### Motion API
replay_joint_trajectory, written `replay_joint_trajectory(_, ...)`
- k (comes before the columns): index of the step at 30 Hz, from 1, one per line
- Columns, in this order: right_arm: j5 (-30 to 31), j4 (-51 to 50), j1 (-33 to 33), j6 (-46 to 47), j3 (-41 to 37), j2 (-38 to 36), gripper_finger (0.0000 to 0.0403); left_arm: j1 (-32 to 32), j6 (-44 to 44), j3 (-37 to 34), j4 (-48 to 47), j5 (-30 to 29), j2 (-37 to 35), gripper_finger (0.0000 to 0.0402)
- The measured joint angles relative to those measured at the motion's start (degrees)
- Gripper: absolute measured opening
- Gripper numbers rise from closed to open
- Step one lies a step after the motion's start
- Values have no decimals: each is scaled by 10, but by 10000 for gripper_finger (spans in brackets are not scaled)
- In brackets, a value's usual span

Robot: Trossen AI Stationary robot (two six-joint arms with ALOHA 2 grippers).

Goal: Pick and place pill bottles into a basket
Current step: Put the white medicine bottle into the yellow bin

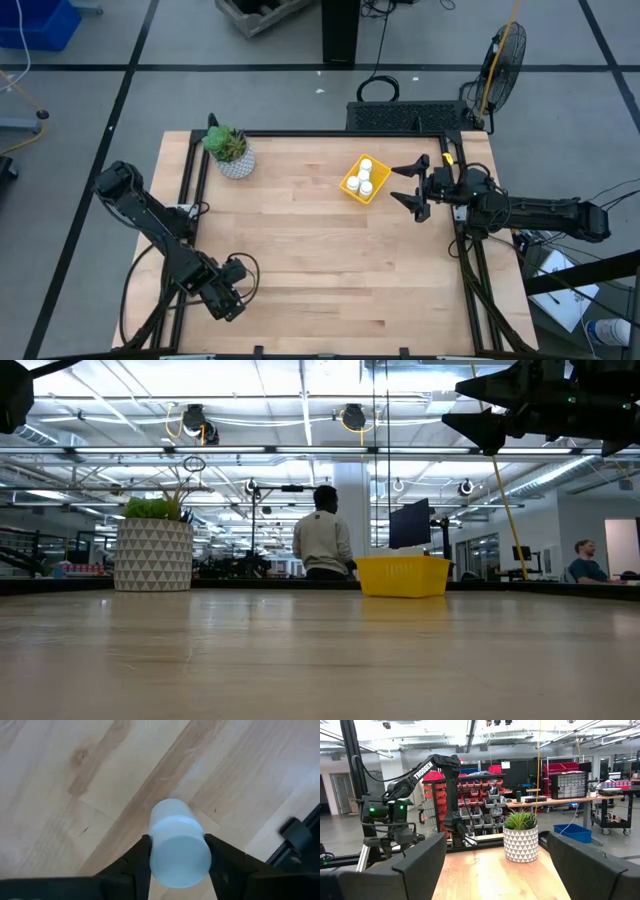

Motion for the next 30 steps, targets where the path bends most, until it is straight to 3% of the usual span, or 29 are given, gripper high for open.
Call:
replay_joint_trajectory(9, 0, -3, 0, 0, 0, 0, 336, 34, 78, 0, -3, -47, 0, 159)
replay_joint_trajectory(16, 1, -5, 0, 0, 0, 6, 336, 126, 238, 5, -20, -84, -11, 159)
replay_joint_trajectory(24, 2, -3, 0, 15, 0, 32, 336, 291, 498, 142, -90, -96, -16, 159)
replay_joint_trajectory(30, 5, 44, 0, 15, 0, 68, 336, 380, 654, 270, -130, -106, -1, 159)
